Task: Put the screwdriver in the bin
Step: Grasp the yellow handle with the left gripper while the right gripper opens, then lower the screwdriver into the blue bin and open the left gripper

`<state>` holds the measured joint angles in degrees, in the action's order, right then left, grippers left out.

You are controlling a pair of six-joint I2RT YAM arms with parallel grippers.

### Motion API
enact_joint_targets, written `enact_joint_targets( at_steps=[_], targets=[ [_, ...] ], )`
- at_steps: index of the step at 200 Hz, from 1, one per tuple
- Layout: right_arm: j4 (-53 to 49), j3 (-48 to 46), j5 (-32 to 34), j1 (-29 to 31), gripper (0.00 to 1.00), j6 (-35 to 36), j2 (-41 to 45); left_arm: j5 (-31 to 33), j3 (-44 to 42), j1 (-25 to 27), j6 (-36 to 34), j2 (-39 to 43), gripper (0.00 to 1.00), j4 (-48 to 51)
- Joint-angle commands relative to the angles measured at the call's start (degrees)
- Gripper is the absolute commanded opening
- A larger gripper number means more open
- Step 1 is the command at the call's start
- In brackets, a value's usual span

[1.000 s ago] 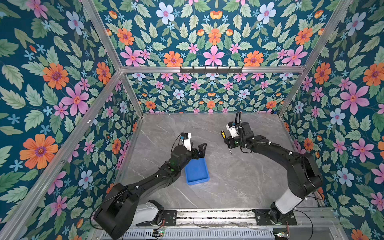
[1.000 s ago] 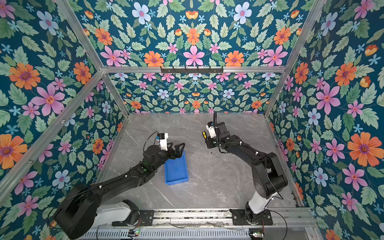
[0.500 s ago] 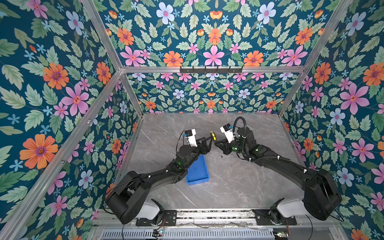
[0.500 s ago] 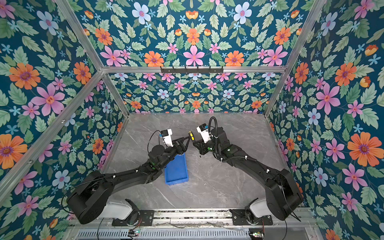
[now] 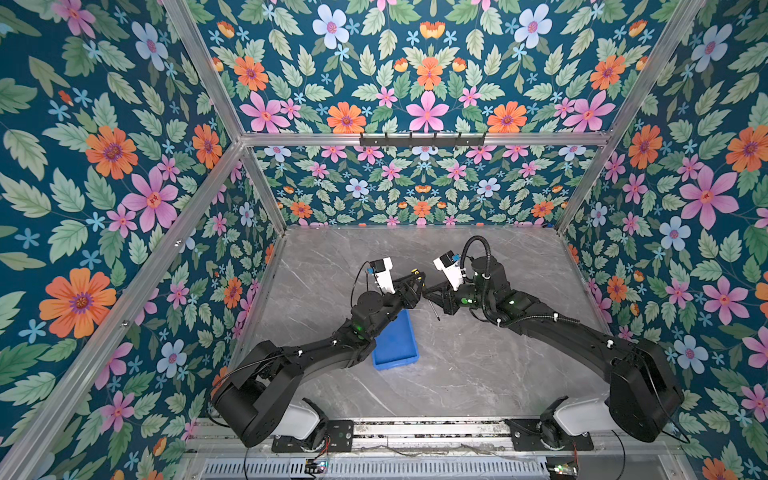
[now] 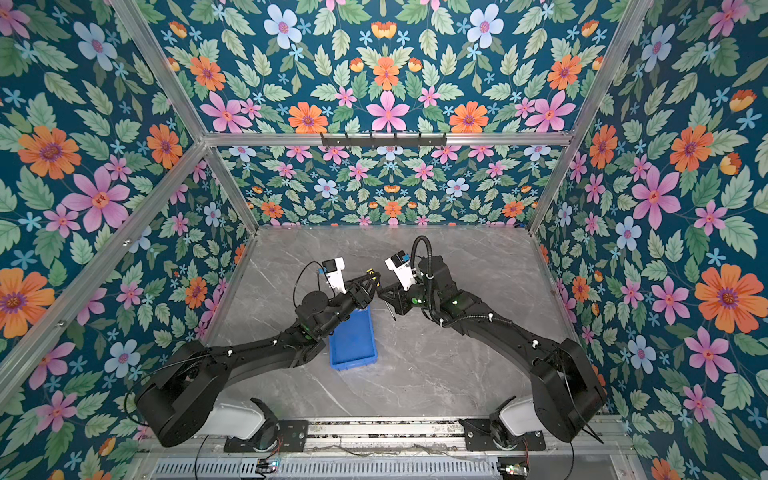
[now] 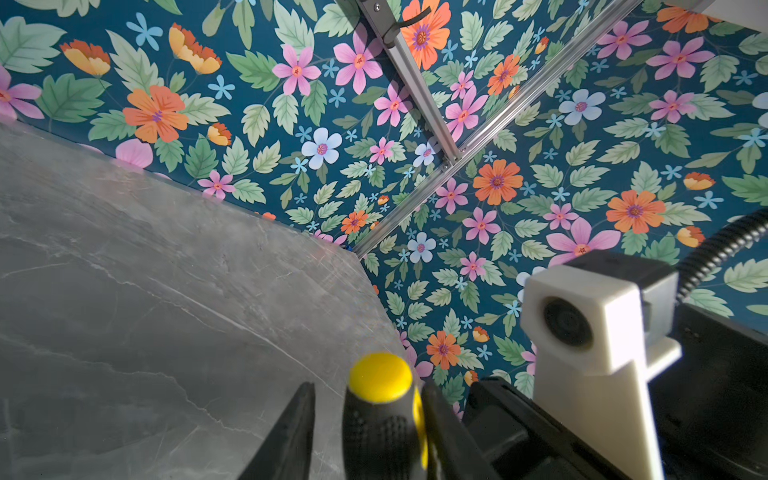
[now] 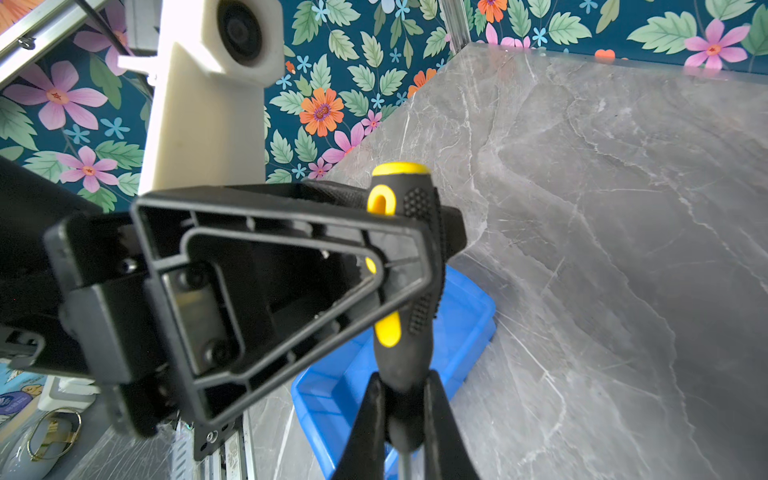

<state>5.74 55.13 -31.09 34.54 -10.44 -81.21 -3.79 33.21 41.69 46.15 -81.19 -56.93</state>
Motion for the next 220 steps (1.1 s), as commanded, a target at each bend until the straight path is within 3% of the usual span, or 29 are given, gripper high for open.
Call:
enact_joint_targets(
  at_steps=[1,29,48,60,74,96,132,150,220],
  targets=[
    [1.0,0.9,-3.4,0.1,0.00,1.5,0.0,-0.8,0.5,0.0,-0.3,-0.3,0.32,-0.3],
    [-1.2,1.3,-3.0,0.2,0.02,2.8,0.2,-0.4,0.7,0.0,-0.7,0.5,0.00,3.0],
    [-1.3,1.3,-2.3,0.1,0.12,2.7,0.7,1.0,0.2,-0.1,-1.3,2.2,0.00,6.3],
    [-1.4,1.1,-2.0,0.1,0.28,2.7,1.3,2.1,-0.1,0.0,-2.3,3.9,0.00,9.9],
    [-1.6,0.7,-2.1,0.1,0.61,3.2,2.0,3.4,-0.2,-0.1,-3.9,6.4,0.00,15.3],
    [-3.8,0.1,-2.6,0.2,0.80,5.3,3.8,5.2,0.7,0.0,-7.4,10.8,0.00,27.8],
    [-10.2,-1.6,-3.4,0.6,0.96,12.3,7.0,8.5,4.2,0.0,-13.5,14.6,0.00,52.9],
    [-11.7,-2.7,-3.3,1.1,0.99,14.5,8.8,9.4,5.7,0.0,-14.8,14.1,0.00,61.7],
    [-14.6,-3.6,-1.1,4.9,0.99,21.2,9.3,9.2,15.4,0.0,-22.5,-0.7,0.00,69.8]
  ],
)
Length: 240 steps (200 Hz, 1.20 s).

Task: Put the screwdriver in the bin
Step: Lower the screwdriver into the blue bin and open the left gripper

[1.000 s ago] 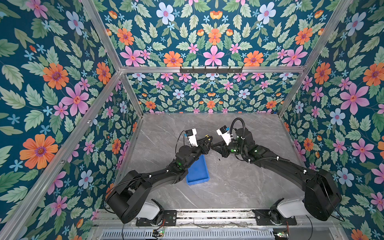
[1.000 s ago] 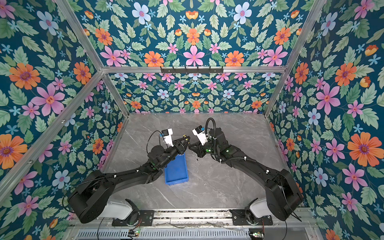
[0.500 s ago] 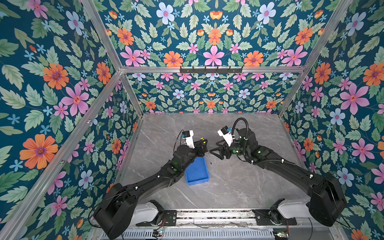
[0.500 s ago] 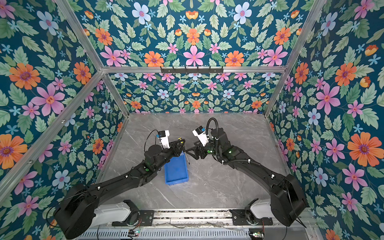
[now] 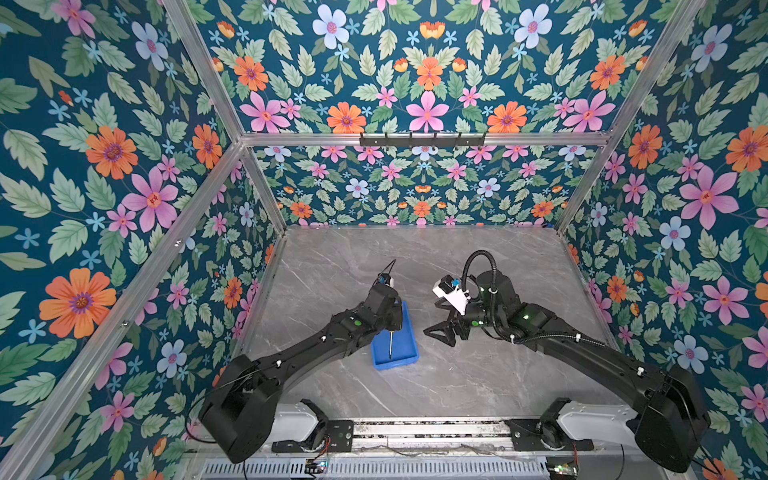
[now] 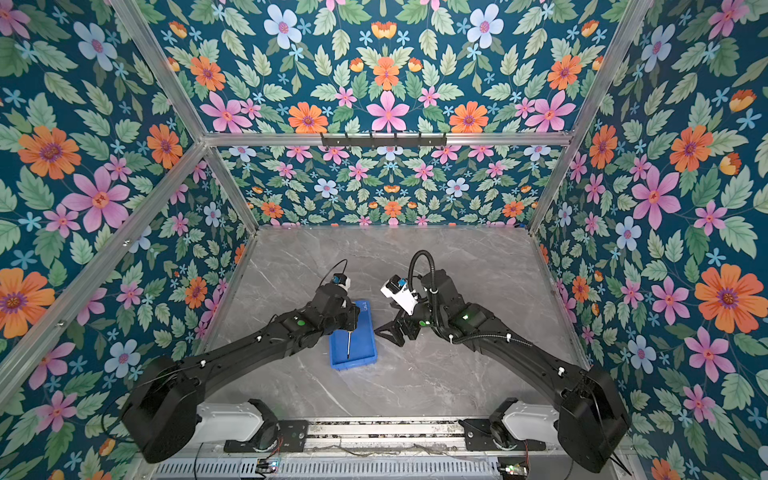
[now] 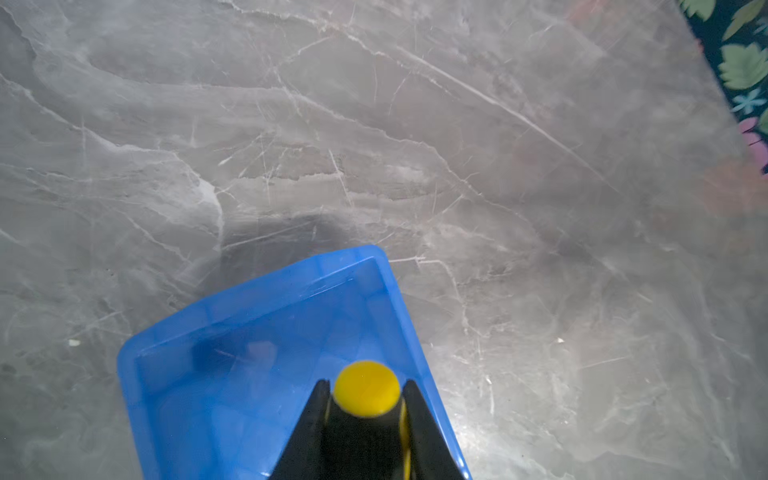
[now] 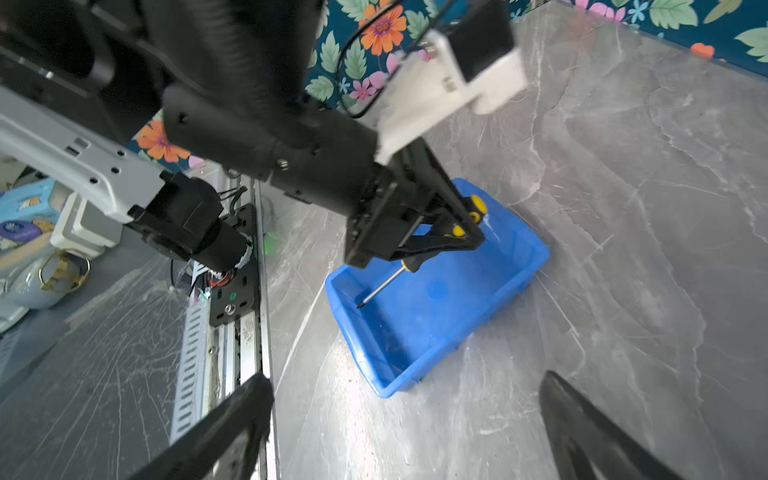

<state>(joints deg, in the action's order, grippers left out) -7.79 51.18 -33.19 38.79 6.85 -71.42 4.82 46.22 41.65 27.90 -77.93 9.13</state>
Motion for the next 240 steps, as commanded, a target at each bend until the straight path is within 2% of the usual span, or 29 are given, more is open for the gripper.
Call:
enact_joint_targets(
  at_steps=[1,38,76,113,149,210,229,240],
  targets=[
    [-1.1,0.3,1.0,0.7,0.99,3.9,-0.5,0.6,2.5,0.0,-4.4,-4.3,0.00,3.8],
    [-1.3,0.1,2.2,0.8,0.99,4.2,0.3,-0.7,6.6,0.0,-5.9,-11.1,0.00,5.4],
    [-1.4,-1.3,4.1,0.7,0.99,4.3,1.9,-0.8,7.0,0.0,-6.1,-15.1,0.01,4.8],
    [-1.5,-2.4,5.9,0.7,0.99,3.6,3.5,-0.5,8.2,0.0,-8.2,-17.8,0.22,4.2],
    [0.2,-4.0,8.6,0.7,0.99,2.6,6.8,0.2,9.1,0.0,-9.1,-16.1,0.44,5.9],
    [1.0,-4.9,7.1,-2.1,0.99,0.6,9.4,2.2,5.0,0.0,-8.8,-4.2,0.71,4.2],
    [3.3,-5.9,7.2,-4.4,0.99,-1.1,10.7,3.1,2.3,0.0,-10.7,1.1,0.92,-1.6],
    [4.8,-6.9,7.9,-5.7,0.99,-2.0,11.4,3.8,-0.1,-0.1,-11.6,4.0,0.99,-6.7]
  ],
)
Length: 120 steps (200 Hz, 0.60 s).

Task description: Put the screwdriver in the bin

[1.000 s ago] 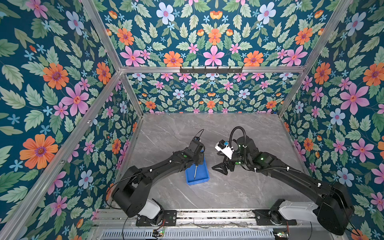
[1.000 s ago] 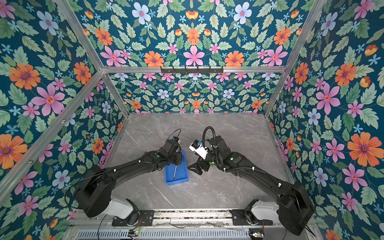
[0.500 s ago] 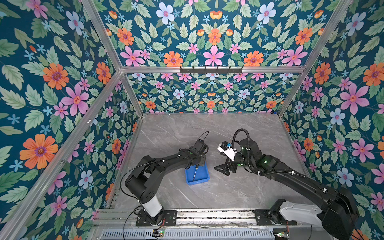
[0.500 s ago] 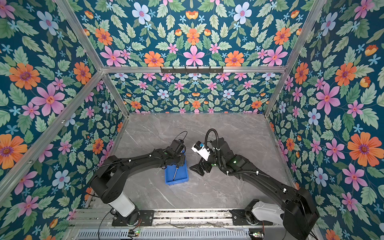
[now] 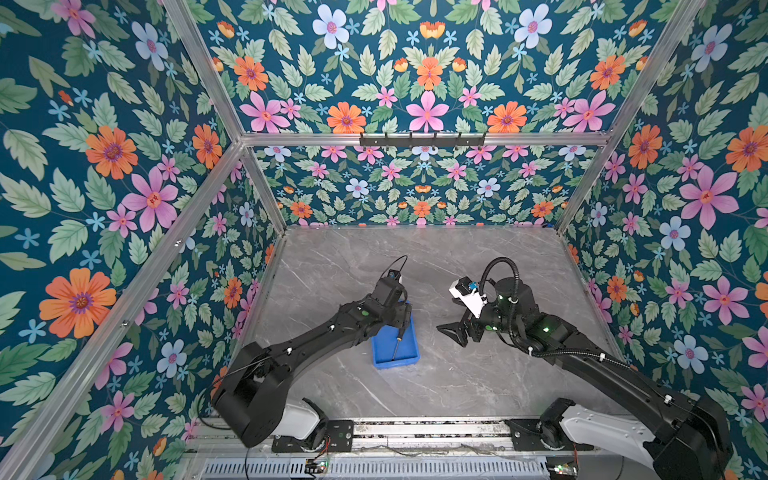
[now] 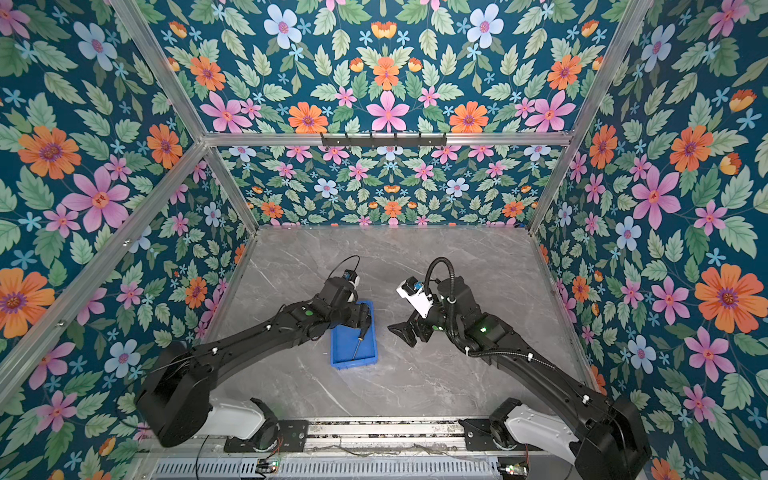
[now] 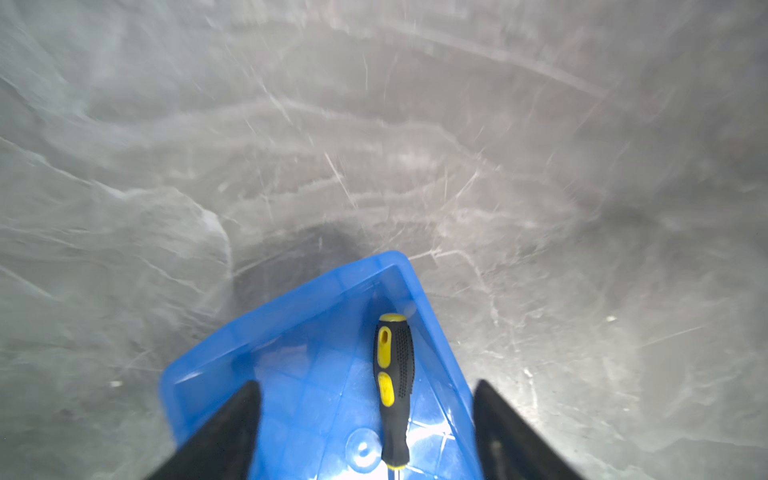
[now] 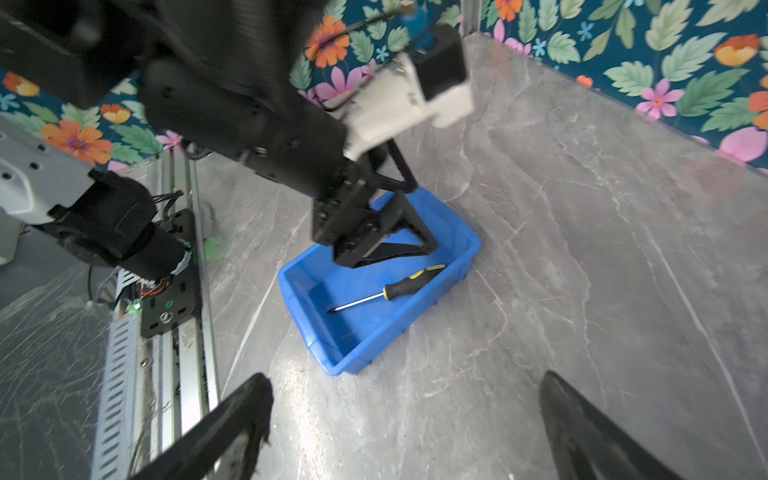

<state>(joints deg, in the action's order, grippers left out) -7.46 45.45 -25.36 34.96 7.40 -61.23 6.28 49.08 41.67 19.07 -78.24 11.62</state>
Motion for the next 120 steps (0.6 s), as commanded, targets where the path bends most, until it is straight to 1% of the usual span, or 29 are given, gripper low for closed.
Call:
enact_joint_targets(
  at_steps=[1,22,51,74,94,107,120],
  targets=[
    [4.5,-1.2,0.2,-2.0,0.99,-2.6,1.3,2.5,-3.2,0.0,-2.9,4.5,0.99,-9.7],
    [5.8,-2.4,2.0,-4.7,0.99,-3.0,2.4,6.2,-6.8,-0.1,-4.8,8.3,1.00,-17.4],
    [7.8,-4.5,5.9,-8.1,0.99,-3.3,3.6,10.6,-10.7,-1.2,-7.7,10.7,1.00,-24.1],
    [10.3,-6.3,10.1,-11.9,0.99,-5.1,3.5,10.1,-15.1,-5.4,-8.5,13.0,1.00,-30.6],
    [12.9,-8.4,12.6,-16.4,0.99,-8.7,3.7,10.2,-19.2,-9.6,-10.4,15.2,1.00,-35.4],
    [15.3,-10.4,15.8,-19.5,0.99,-11.6,4.0,10.4,-22.3,-12.0,-12.2,16.5,0.99,-39.0],
    [16.9,-12.5,17.8,-22.1,0.99,-11.6,4.3,10.3,-25.6,-14.6,-13.7,17.8,0.99,-42.0]
  ],
)
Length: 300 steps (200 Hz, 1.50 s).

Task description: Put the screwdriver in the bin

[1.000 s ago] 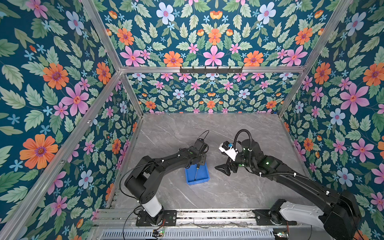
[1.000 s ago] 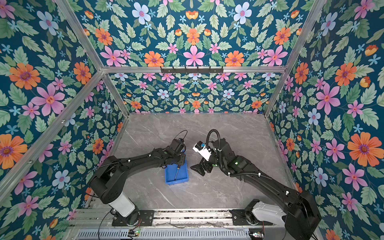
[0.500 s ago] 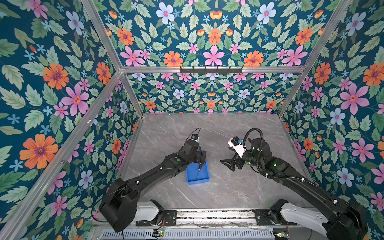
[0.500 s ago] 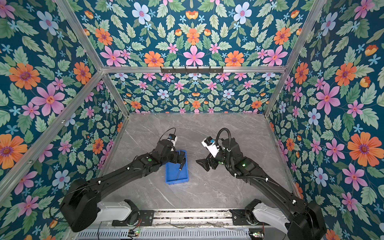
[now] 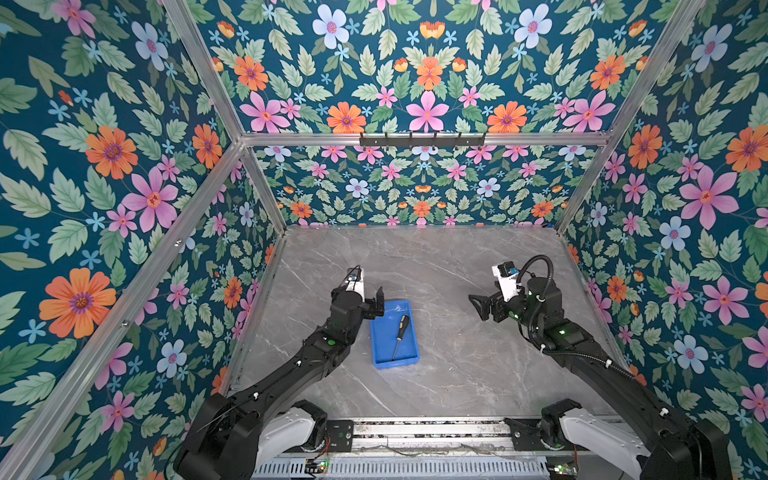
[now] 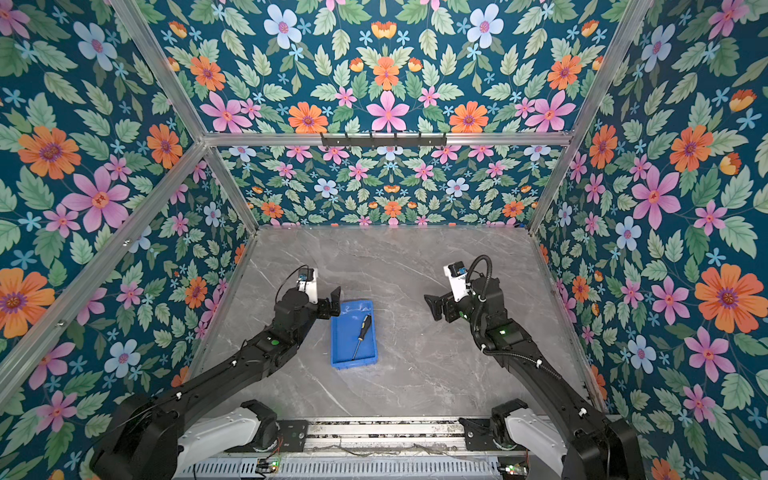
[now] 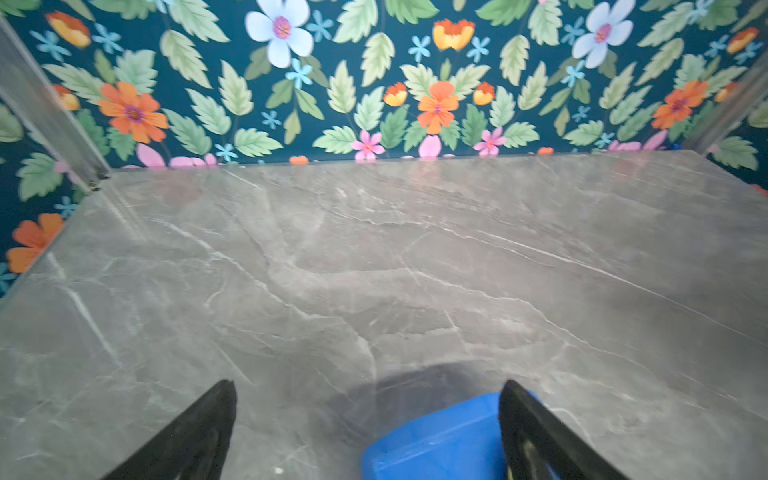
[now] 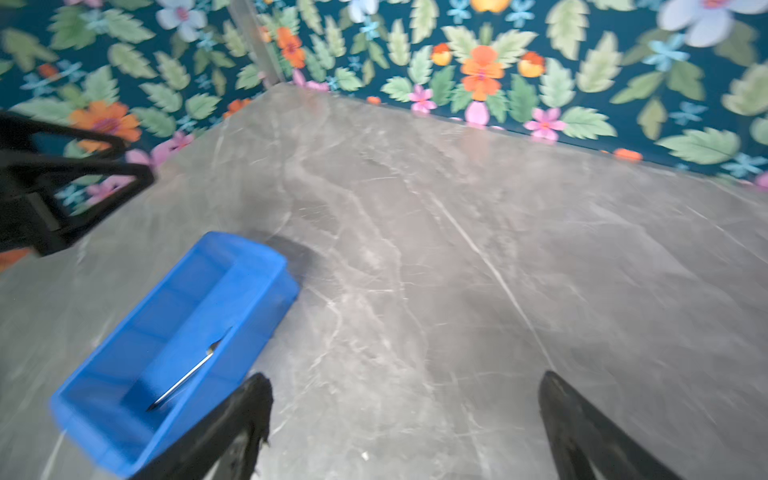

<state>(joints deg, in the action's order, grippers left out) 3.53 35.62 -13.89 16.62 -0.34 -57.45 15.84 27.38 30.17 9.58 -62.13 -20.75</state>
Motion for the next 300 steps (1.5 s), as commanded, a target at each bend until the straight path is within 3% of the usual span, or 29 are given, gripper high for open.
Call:
enact_joint_targets(
  at_steps=[1,40,73,113,166,200,214,231,254,300],
  targets=[
    [6.0,-2.8,6.6,-3.9,0.99,-3.7,0.6,0.8,-4.0,-3.3,-4.4,1.8,0.99,-9.7],
    [13.6,-11.2,18.7,-9.1,0.99,-4.7,3.1,8.4,-12.6,-8.1,-11.7,6.2,0.99,-15.8],
    [17.8,-14.5,23.1,-12.2,0.99,-5.1,0.7,6.3,-21.4,-13.8,-13.1,6.6,0.99,-27.6],
    [32.7,-17.3,26.1,-12.3,0.99,-2.8,-10.2,-0.8,-25.4,-19.1,-12.9,-2.7,0.99,-43.8],
    [47.3,-19.1,26.3,-13.6,0.99,-1.8,-21.8,-2.1,-21.9,-22.5,-12.9,-19.5,0.99,-61.5],
    [52.4,-20.5,22.6,-16.9,0.99,-4.5,-25.1,-6.3,-18.1,-24.7,-13.3,-28.6,0.99,-63.4],
    [49.6,-19.6,21.6,-17.4,0.99,-4.8,-24.5,-6.6,-17.3,-25.1,-13.5,-31.7,0.99,-65.4],
    [48.0,-18.5,21.3,-17.5,0.99,-4.7,-24.9,-7.5,-15.0,-25.6,-12.4,-30.1,0.99,-57.4],
    [47.6,-18.3,21.3,-17.5,0.99,-4.7,-24.8,-13.3,-11.3,-28.6,-10.6,-30.0,0.99,-50.1],
    [47.7,-18.4,21.3,-17.5,0.99,-4.7,-24.8,-14.3,-10.8,-30.1,-9.7,-30.4,1.00,-50.7]
  ],
)
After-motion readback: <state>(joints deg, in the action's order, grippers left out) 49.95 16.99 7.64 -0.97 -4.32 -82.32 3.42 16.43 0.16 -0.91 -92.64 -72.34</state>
